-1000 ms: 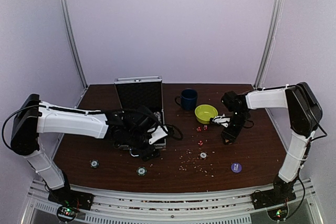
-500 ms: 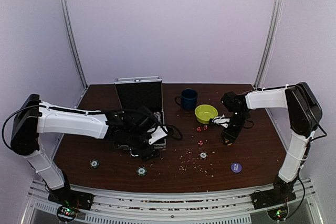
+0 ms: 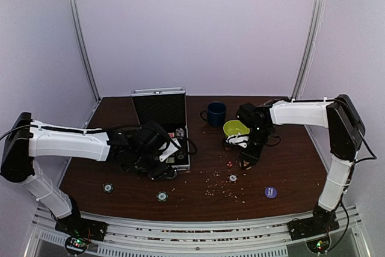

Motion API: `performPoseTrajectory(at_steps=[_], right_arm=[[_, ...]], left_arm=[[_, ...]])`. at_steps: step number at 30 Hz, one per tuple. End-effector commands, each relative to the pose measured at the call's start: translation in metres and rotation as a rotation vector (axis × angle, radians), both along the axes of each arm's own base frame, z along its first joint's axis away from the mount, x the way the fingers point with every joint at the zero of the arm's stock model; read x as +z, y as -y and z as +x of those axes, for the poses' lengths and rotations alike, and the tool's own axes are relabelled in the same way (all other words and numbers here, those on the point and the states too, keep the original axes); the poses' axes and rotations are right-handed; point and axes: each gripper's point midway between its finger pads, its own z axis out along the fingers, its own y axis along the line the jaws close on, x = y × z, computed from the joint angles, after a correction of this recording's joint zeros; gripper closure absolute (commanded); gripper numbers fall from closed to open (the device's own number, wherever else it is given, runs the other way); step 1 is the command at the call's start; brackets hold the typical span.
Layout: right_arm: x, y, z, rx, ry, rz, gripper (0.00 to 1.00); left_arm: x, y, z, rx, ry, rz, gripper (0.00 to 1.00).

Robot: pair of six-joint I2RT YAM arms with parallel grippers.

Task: Pack up texas hold em set

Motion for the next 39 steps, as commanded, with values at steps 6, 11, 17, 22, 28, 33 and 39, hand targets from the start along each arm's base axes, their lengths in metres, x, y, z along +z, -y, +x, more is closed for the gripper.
performPoseTrajectory(at_steps=[6, 11, 17, 22, 28, 33, 39], right_arm=[[0.08, -0.137, 0.012, 0.214, 0.122, 0.216, 0.59], [0.092, -0.204, 0.041, 0.222, 0.223, 0.304, 0.59], [0.105, -0.268, 0.082, 0.163, 0.349, 0.45, 0.58], [0.1, -0.298, 0.106, 0.114, 0.454, 0.509, 0.58], [0.093, -0.314, 0.131, 0.061, 0.56, 0.549, 0.57], [0.072, -0.32, 0.141, 0.056, 0.582, 0.536, 0.57], [0.053, -0.326, 0.146, 0.051, 0.575, 0.531, 0.57]], left_arm=[[0.081, -0.102, 0.061, 0.5, 0.274, -0.198, 0.2], [0.124, -0.148, 0.062, 0.695, 0.441, -0.27, 0.15], [0.155, -0.172, 0.052, 0.756, 0.54, -0.39, 0.09], [0.16, -0.178, 0.049, 0.759, 0.563, -0.399, 0.08], [0.158, -0.172, 0.05, 0.74, 0.543, -0.395, 0.08], [0.158, -0.171, 0.051, 0.731, 0.54, -0.396, 0.08], [0.157, -0.168, 0.051, 0.718, 0.531, -0.395, 0.08]])
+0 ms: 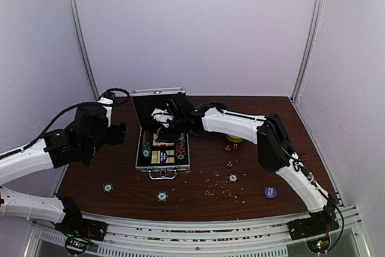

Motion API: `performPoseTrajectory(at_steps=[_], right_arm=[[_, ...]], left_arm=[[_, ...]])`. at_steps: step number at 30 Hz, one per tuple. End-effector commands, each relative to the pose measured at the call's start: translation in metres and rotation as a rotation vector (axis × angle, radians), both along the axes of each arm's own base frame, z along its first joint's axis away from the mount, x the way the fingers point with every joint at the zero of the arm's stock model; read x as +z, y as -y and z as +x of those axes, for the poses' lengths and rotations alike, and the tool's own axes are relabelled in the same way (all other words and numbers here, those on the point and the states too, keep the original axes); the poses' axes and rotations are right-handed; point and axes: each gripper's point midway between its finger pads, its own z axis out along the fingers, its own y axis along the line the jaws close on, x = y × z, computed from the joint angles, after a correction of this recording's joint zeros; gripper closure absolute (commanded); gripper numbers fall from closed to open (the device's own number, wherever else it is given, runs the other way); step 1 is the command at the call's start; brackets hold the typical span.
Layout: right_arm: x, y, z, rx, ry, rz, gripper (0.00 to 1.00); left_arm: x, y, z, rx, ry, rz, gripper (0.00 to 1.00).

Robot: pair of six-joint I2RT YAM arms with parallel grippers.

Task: Pack up texas hold em set

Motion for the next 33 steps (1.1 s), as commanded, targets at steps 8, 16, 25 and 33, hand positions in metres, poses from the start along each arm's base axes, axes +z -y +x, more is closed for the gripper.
performPoseTrajectory(at_steps=[8, 16, 25, 33], right_arm=[[-0.009, -0.005, 0.012, -0.041, 0.044, -0.002, 0.49], [0.008, -0.007, 0.006, -0.019, 0.032, 0.028, 0.41], [0.072, 0.009, -0.034, 0.066, -0.014, 0.085, 0.39], [0.075, 0.082, -0.111, 0.207, -0.125, -0.029, 0.4]], left_arm=[[0.004, 0.007, 0.005, -0.016, 0.014, -0.018, 0.08], [0.003, 0.008, 0.005, -0.02, 0.01, -0.015, 0.09], [0.004, 0.009, 0.006, -0.026, 0.012, -0.007, 0.08], [-0.001, 0.009, 0.009, -0.034, 0.003, 0.055, 0.09]])
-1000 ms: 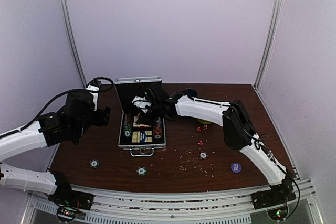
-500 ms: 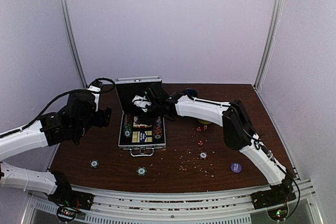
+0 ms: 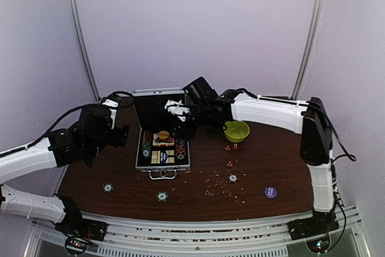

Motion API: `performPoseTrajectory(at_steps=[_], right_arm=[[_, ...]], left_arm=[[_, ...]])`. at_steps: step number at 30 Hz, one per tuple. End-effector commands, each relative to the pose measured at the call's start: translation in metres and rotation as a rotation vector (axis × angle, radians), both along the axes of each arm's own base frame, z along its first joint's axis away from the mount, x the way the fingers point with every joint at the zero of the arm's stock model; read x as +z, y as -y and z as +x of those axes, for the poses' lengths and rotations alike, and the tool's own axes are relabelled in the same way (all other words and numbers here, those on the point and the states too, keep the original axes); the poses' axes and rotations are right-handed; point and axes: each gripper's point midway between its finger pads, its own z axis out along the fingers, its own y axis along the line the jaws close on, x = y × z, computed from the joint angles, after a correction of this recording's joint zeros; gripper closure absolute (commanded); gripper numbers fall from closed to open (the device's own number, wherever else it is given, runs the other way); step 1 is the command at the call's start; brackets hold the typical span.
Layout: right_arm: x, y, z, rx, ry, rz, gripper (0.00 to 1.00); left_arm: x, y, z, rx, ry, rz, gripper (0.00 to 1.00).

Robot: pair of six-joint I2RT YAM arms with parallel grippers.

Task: Pack up texas hold em set

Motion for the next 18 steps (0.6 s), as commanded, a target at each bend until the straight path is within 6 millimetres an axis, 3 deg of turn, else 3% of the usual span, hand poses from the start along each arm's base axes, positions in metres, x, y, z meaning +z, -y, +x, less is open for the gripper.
performPoseTrajectory(at_steps=[1, 5, 10, 13, 18], right_arm=[[0.015, 0.046, -0.054, 0.12, -0.062, -0.056, 0.4], [-0.012, 0.11, -0.087, 0.16, -0.119, -0.181, 0.42], [-0.036, 0.189, -0.108, 0.158, -0.209, -0.296, 0.45], [-0.04, 0.228, -0.127, 0.187, -0.242, -0.345, 0.45], [-0.069, 0.286, -0.161, 0.23, -0.253, -0.526, 0.44]], left_arm=[[0.01, 0.003, 0.005, -0.009, 0.036, 0.009, 0.09], [0.007, 0.005, 0.006, -0.024, 0.035, 0.028, 0.08], [0.002, 0.009, 0.008, -0.036, 0.023, 0.041, 0.08], [-0.001, 0.011, 0.009, -0.042, 0.015, 0.049, 0.08], [-0.001, 0.015, 0.011, -0.053, 0.012, 0.048, 0.08]])
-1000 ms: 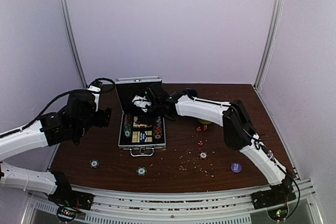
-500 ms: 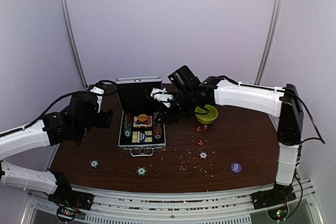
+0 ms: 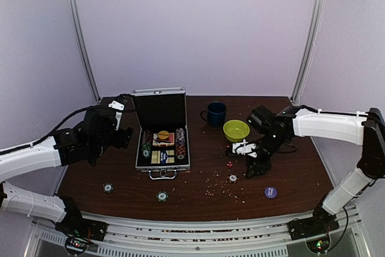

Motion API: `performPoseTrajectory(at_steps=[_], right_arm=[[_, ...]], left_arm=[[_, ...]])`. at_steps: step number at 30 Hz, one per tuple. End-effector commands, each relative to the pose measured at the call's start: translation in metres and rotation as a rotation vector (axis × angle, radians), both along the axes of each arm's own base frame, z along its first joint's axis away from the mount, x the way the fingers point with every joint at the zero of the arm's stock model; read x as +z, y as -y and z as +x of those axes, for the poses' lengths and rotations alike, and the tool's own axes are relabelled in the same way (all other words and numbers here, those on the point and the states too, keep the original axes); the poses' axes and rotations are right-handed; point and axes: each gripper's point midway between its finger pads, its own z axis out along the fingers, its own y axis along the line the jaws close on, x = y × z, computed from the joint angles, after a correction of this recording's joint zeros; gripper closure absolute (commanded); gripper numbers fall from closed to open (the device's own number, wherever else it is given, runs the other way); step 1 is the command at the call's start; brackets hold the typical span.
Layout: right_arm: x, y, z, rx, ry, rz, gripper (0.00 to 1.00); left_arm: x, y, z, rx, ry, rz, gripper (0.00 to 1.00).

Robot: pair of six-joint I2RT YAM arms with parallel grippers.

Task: Pack up texas hold em set

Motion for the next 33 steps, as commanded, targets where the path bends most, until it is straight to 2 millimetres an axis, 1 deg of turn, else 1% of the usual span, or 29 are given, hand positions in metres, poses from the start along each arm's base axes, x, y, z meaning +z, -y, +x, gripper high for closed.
performPoseTrajectory(at_steps=[1, 5, 7, 10, 14, 18, 24, 33], right_arm=[[-0.017, 0.048, -0.036, 0.113, -0.019, -0.161, 0.43], [-0.034, 0.081, -0.048, 0.124, -0.013, -0.28, 0.38], [-0.04, 0.092, -0.049, 0.12, -0.005, -0.318, 0.36], [-0.048, 0.102, -0.053, 0.117, -0.015, -0.353, 0.35], [-0.057, 0.108, -0.052, 0.111, -0.012, -0.388, 0.32], [-0.064, 0.108, -0.046, 0.097, 0.005, -0.404, 0.29], [-0.071, 0.11, -0.046, 0.099, 0.005, -0.415, 0.29], [-0.077, 0.114, -0.056, 0.126, -0.025, -0.418, 0.32]], left_arm=[[0.008, 0.007, 0.005, -0.019, 0.028, -0.029, 0.08], [0.004, 0.009, 0.006, -0.024, 0.019, -0.024, 0.08], [0.004, 0.01, 0.006, -0.027, 0.017, -0.023, 0.08], [0.003, 0.011, 0.007, -0.031, 0.016, -0.021, 0.08], [0.002, 0.012, 0.007, -0.039, 0.012, -0.021, 0.08], [0.001, 0.014, 0.007, -0.045, 0.008, -0.02, 0.08], [0.001, 0.013, 0.007, -0.046, 0.009, -0.018, 0.08], [0.0, 0.014, 0.007, -0.051, 0.005, -0.012, 0.08]])
